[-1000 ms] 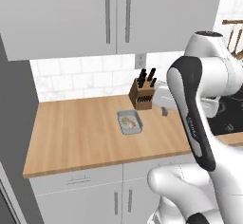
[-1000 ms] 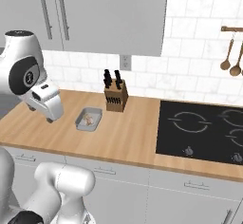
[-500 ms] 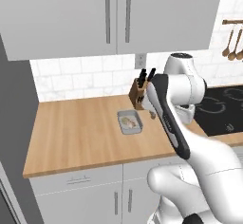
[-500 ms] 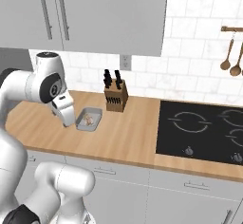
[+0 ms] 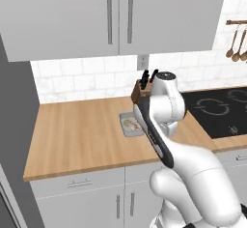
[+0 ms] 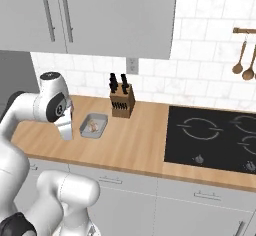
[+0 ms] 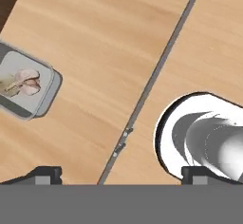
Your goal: Take the meat container that has the fish and place it on the second highest rack of the freezer. Then take the vegetable container that has the garlics and place it on the highest rack of the freezer.
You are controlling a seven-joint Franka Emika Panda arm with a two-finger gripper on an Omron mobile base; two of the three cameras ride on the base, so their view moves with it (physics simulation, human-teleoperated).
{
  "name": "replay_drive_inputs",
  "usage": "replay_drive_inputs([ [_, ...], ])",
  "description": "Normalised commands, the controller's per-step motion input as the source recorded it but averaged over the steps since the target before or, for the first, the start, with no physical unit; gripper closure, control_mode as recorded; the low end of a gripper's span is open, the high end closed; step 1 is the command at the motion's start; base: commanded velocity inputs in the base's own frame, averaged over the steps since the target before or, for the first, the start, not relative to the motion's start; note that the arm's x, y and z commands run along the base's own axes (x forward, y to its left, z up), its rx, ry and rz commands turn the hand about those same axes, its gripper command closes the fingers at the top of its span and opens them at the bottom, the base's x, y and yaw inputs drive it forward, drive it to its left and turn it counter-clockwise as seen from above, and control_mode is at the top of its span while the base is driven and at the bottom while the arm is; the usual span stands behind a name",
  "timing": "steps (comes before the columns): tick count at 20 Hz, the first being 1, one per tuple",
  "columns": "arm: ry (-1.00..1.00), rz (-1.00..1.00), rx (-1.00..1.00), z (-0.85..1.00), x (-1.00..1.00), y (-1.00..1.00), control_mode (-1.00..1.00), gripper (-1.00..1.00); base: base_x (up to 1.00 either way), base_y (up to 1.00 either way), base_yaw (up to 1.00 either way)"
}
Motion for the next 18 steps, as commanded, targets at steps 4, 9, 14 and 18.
replay_drive_inputs([
  [4,-0.01,-0.37,-0.07,-0.15,0.83,0.26,-1.00,-1.00,0.00,0.00,0.00],
  [9,0.04,-0.33,-0.04,-0.27,0.78,0.02,-1.00,-1.00,0.00,0.00,0.00],
  [14,0.05,-0.30,0.00,-0.40,0.59,0.00,-1.00,-1.00,0.00,0.00,0.00],
  [18,0.00,-0.23,0.00,-0.50,0.22,-0.01,-1.00,-1.00,0.00,0.00,0.00],
])
